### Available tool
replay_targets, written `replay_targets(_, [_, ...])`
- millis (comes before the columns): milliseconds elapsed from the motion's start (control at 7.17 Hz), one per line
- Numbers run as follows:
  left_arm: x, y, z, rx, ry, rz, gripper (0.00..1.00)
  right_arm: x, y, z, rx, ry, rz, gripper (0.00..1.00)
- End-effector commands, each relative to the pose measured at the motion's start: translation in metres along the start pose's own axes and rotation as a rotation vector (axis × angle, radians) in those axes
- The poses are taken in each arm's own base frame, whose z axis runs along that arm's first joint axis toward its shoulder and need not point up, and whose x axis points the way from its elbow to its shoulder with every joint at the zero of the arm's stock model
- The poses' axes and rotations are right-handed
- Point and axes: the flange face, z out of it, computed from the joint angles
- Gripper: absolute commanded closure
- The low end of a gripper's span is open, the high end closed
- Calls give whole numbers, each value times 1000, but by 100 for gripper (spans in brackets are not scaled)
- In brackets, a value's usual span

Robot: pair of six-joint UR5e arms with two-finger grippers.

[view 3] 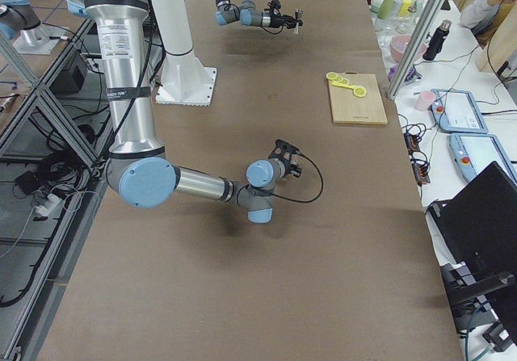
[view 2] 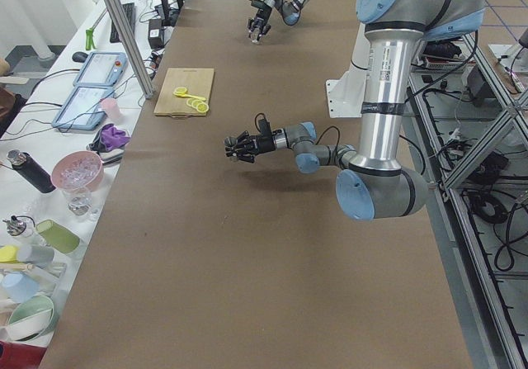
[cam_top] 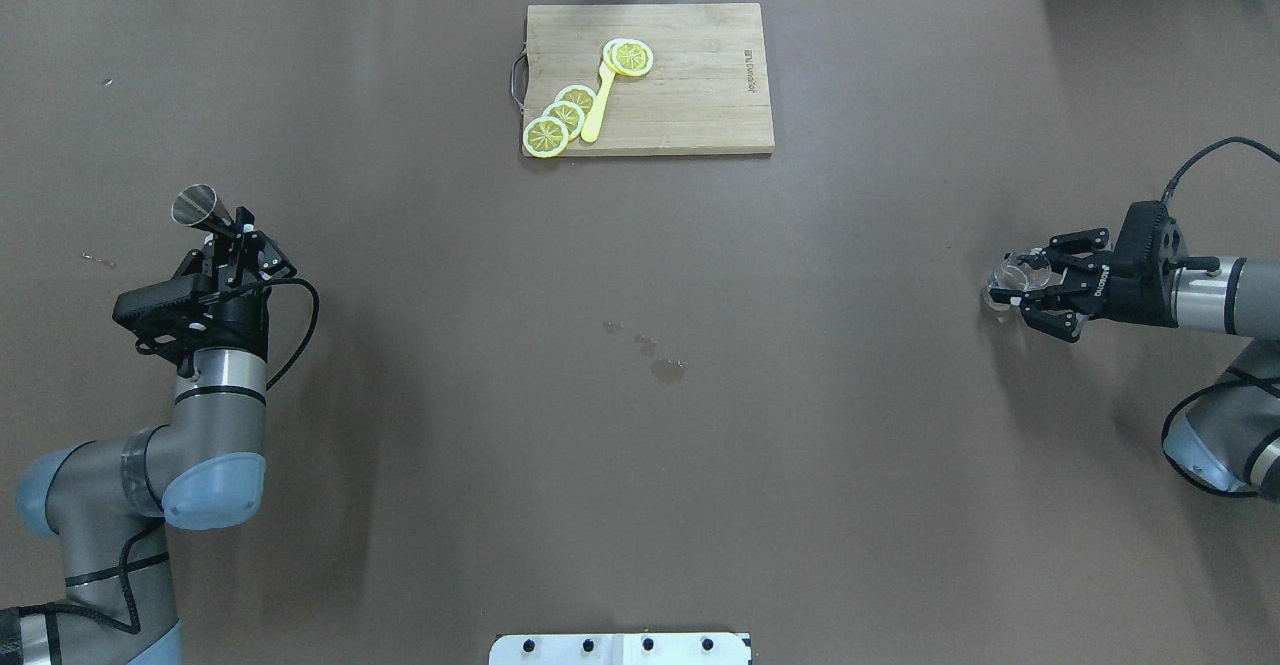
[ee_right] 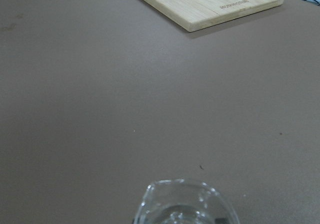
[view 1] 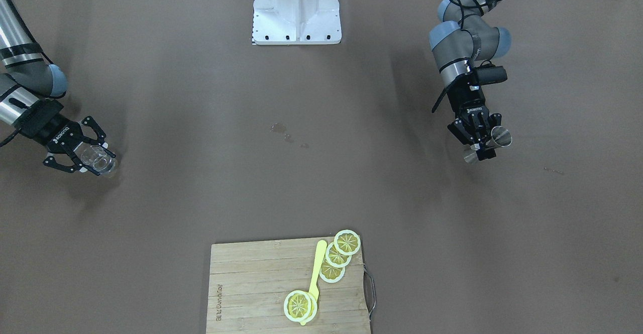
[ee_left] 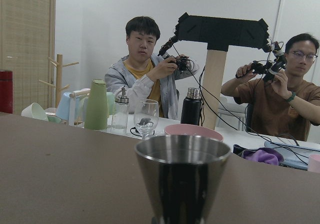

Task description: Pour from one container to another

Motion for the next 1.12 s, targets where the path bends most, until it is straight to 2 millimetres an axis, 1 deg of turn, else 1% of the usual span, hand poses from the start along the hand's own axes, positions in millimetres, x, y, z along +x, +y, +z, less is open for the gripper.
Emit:
replay_targets(0, [-3,10,-5,50,-12,-5,100,0,0,0,0,-1,0,100])
replay_targets(279, [-10,20,-2,85,-34,12,100,-2,1,2,-2,-2,0,100])
replay_targets(837, [-13,24,-2,91,-33,20,100,-3,3,4,-7,-3,2,100])
replay_targets(976, [-13,26,-3,100,-32,42,100,-4,2,4,-5,-4,0,55])
